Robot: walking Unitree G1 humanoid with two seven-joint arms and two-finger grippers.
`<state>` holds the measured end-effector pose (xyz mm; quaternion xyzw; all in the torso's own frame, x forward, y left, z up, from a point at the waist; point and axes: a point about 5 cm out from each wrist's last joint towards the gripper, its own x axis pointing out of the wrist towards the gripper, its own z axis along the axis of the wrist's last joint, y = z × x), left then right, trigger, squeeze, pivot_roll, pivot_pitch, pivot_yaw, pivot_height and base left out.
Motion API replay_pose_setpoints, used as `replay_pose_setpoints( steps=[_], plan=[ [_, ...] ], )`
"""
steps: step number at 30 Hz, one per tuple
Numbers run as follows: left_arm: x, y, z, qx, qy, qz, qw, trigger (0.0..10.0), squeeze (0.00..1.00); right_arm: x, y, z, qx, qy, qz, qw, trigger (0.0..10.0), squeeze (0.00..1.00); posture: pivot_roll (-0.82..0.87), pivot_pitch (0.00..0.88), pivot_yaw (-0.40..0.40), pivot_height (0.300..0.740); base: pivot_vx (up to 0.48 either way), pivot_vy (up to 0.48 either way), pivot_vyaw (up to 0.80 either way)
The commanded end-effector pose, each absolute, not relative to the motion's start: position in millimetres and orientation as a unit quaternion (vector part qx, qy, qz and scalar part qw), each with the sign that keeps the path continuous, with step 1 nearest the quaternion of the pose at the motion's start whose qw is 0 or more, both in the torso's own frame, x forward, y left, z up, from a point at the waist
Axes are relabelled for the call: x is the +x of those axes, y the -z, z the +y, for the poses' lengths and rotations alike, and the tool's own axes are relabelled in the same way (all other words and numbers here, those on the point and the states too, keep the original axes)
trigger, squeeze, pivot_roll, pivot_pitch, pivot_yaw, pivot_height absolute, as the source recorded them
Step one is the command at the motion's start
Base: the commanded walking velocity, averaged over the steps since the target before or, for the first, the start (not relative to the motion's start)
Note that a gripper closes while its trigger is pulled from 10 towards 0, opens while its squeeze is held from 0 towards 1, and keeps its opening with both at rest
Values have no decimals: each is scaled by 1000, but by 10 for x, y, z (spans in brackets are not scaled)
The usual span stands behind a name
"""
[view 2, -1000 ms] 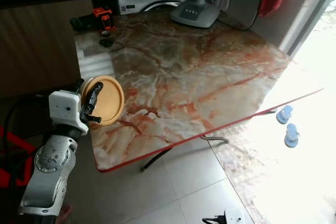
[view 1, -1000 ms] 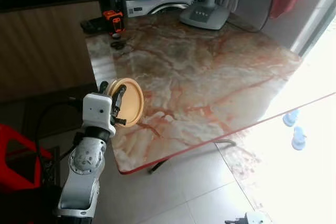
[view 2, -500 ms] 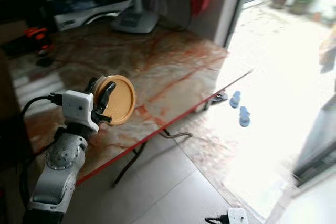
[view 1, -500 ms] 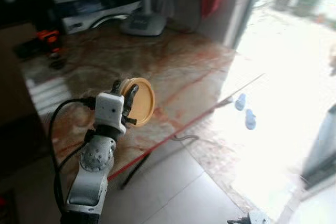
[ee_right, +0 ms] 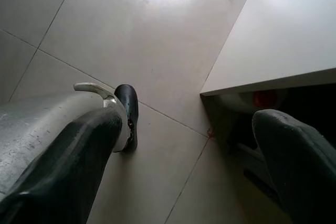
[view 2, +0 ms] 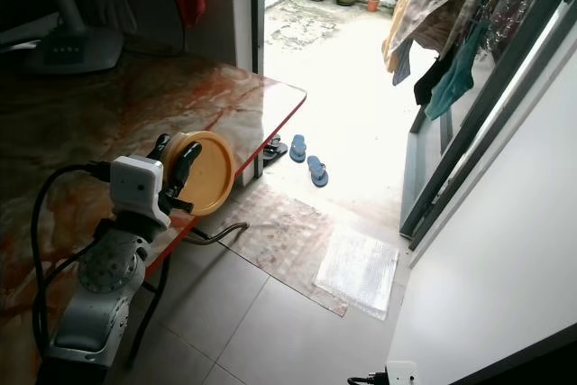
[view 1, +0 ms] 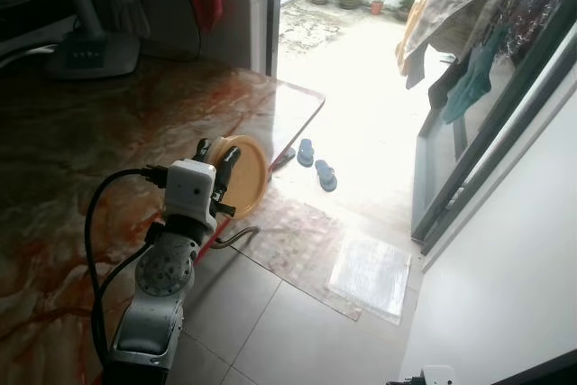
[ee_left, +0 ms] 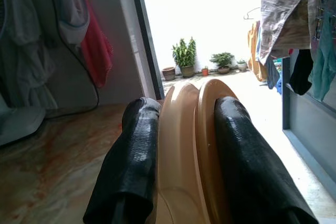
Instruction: Restocking fridge
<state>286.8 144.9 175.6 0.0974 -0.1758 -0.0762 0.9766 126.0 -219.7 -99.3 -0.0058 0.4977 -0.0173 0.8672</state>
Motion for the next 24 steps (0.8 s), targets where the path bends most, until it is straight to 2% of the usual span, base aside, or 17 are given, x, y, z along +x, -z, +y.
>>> replay_pose_setpoints(
  steps=[1,24],
  plan=[
    [2870,-1789,1377,95,91,-186,974,10000,0,1236,997,-2218,-7,21,501,865,10000,0,-86,6,-20,740,0,0,-788],
    [2922,-1678,1518,87,68,-161,981,10000,0,1267,988,-2217,-4,20,499,866,10000,0,-87,40,-23,740,0,0,-788]
  ],
)
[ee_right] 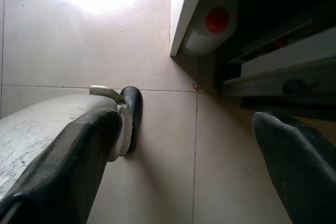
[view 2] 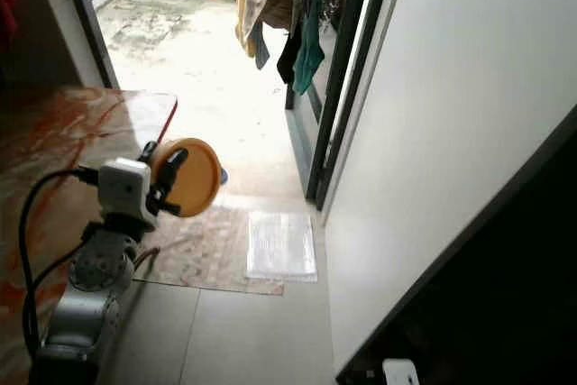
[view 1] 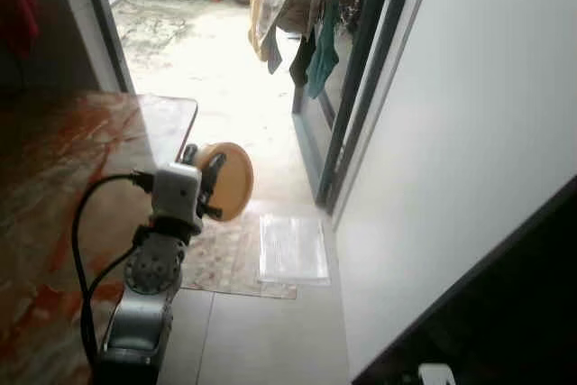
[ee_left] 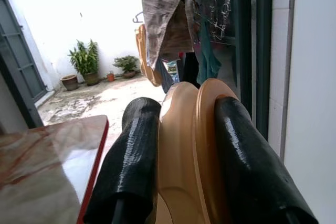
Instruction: Restocking fridge
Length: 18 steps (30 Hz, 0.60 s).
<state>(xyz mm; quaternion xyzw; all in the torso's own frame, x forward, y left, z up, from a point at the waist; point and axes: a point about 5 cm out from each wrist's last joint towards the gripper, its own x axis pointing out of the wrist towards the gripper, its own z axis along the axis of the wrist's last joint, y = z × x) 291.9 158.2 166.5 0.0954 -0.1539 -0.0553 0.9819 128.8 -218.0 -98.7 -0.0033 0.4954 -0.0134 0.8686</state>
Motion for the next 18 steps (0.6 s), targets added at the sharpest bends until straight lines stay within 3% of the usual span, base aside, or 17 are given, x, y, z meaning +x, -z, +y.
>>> replay_pose_setpoints(
  steps=[1,18],
  plan=[
    [2923,-1671,1522,88,67,-160,981,10000,0,1268,988,-2217,-3,20,499,866,10000,0,-87,39,-23,740,0,0,-788],
    [2954,-1573,1617,77,43,-143,986,10000,0,1275,988,-2203,0,18,499,867,10000,0,-92,35,-16,740,0,0,-788]
  ],
)
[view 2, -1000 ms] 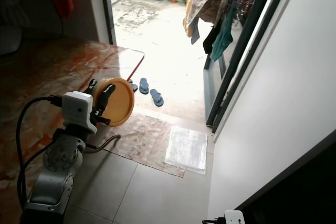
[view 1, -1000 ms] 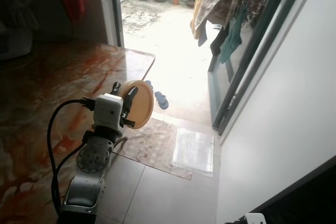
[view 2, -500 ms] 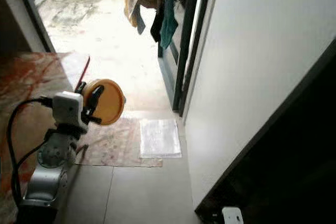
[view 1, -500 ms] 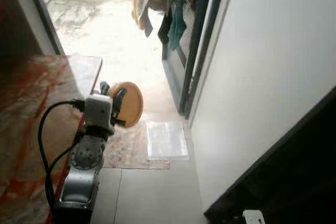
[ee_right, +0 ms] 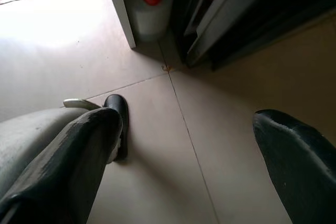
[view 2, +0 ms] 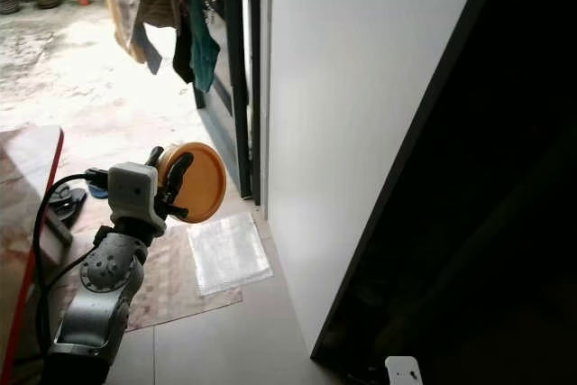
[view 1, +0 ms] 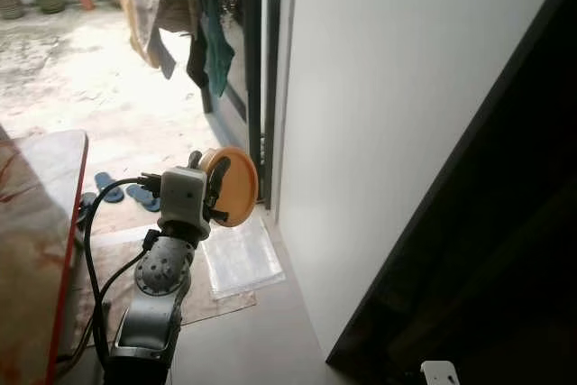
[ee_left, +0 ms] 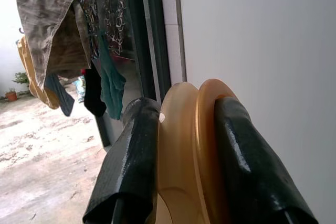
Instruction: Restocking fridge
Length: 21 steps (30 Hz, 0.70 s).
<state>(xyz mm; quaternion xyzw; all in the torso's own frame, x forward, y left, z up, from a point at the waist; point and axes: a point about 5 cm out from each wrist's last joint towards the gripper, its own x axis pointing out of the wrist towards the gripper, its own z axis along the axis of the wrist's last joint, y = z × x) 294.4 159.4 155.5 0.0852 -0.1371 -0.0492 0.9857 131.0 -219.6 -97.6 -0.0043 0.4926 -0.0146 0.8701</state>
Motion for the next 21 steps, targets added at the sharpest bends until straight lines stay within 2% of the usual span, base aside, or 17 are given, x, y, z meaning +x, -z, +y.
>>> replay_pose_setpoints(
  steps=[1,21],
  plan=[
    [2955,-1572,1619,77,43,-143,986,10000,0,1274,989,-2202,0,18,499,867,10000,0,-92,35,-16,740,0,0,-788],
    [3057,-1303,1884,48,-1,-84,995,10000,0,1262,1006,-2137,11,25,498,867,10000,0,-112,6,19,740,0,0,-788]
  ],
)
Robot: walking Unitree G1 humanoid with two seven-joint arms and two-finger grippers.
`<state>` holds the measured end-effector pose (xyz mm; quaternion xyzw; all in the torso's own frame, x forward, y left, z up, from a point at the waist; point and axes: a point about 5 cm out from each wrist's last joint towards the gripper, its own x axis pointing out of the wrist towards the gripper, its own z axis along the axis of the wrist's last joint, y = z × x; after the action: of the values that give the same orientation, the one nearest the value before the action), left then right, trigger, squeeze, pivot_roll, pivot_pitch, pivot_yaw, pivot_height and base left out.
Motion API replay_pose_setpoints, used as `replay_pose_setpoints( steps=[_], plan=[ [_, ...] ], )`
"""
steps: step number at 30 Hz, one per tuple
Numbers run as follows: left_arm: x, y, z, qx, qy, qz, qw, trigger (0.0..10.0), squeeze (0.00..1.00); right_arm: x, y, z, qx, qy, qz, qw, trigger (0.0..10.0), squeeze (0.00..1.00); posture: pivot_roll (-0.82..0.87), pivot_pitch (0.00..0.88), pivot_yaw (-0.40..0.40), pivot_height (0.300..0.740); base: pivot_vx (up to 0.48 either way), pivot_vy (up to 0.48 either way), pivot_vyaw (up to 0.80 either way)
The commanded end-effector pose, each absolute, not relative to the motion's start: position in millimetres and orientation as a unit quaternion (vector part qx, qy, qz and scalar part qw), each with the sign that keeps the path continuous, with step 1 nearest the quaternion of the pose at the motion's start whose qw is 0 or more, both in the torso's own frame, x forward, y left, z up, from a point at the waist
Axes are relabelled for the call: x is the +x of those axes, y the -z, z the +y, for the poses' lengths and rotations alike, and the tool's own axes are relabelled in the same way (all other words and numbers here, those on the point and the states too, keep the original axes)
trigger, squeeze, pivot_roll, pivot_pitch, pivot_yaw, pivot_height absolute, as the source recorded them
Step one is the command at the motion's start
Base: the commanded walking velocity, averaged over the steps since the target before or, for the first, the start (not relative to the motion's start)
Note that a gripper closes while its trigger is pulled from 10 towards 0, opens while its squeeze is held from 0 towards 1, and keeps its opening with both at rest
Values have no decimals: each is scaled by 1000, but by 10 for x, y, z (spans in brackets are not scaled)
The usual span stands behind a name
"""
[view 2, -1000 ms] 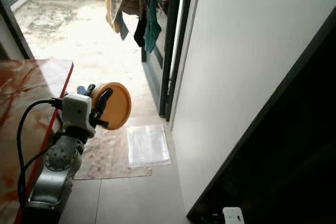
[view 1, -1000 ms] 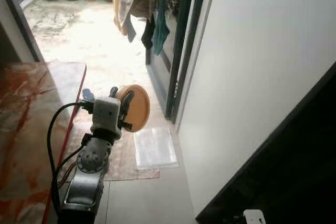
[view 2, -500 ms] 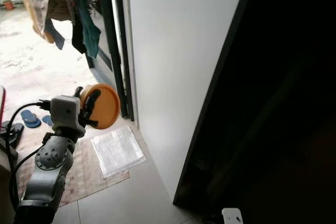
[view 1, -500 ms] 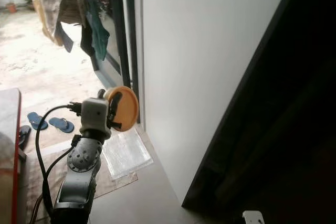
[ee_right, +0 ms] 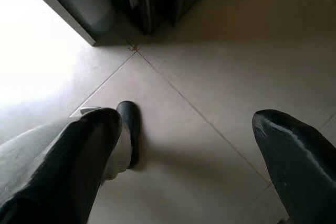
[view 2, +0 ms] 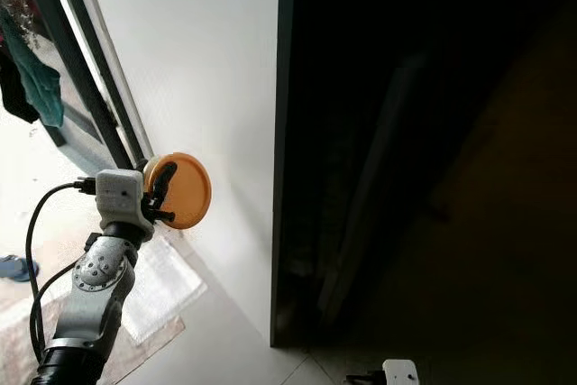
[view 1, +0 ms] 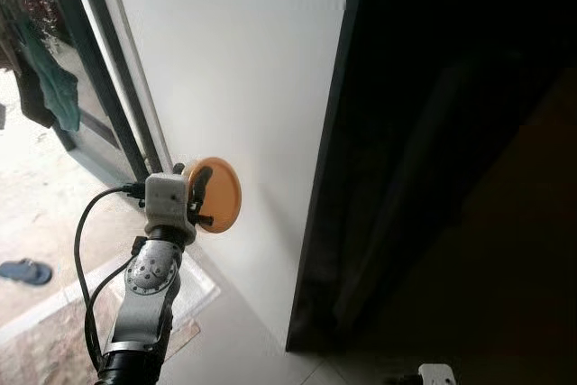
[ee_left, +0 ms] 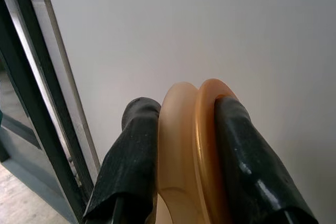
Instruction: Restocking fridge
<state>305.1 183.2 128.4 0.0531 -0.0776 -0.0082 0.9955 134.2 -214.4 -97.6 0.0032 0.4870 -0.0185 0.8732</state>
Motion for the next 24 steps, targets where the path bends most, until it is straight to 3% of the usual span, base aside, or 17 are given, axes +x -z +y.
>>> replay_pose_setpoints(
  steps=[1,10,17,24],
  plan=[
    [3061,-1246,1909,46,-4,-73,996,10000,0,1260,1008,-2133,12,26,498,867,10000,0,-112,6,19,740,0,0,-788],
    [3005,-555,2201,16,-54,88,995,10000,0,1229,1028,-2075,23,40,497,866,10000,0,-140,0,52,740,0,0,-779],
    [2760,25,2297,4,-78,255,964,10000,0,1217,1036,-2040,33,57,493,868,10000,0,-180,0,69,740,0,0,0],
    [2535,269,2313,8,-91,322,942,10000,0,1228,1026,-2059,32,74,483,872,10000,0,-207,9,66,740,0,0,0]
  ],
)
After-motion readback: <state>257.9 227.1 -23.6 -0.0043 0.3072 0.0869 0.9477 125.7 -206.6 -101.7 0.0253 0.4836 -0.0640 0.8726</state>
